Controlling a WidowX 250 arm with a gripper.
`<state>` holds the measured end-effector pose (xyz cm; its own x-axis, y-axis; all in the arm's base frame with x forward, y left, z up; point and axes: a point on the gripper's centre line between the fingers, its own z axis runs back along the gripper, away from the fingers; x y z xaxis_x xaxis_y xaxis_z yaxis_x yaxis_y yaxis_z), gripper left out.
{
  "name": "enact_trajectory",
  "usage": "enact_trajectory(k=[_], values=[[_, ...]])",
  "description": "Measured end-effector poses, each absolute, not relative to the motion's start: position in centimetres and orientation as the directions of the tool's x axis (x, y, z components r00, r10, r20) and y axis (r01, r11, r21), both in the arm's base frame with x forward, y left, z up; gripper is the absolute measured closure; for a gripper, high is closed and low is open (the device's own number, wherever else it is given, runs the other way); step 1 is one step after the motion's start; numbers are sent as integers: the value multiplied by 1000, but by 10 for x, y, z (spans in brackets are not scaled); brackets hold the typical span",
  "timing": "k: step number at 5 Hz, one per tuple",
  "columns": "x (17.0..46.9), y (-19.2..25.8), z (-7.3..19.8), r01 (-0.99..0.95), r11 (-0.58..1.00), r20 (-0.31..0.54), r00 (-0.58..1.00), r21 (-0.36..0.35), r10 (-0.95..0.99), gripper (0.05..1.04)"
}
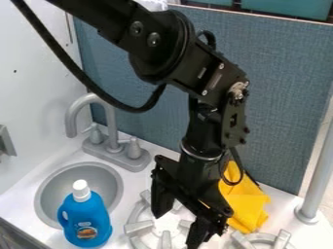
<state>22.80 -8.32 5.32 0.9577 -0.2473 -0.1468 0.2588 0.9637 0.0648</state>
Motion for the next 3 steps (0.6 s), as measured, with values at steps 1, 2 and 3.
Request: enact_trajectory(k=[1, 2, 3], values=[[225, -82, 47, 266, 962, -171, 952, 67, -252, 83], [222, -82, 26, 331, 943, -194, 929, 46, -316, 83], [225, -77, -3, 332, 942, -232, 921, 53, -312, 83]])
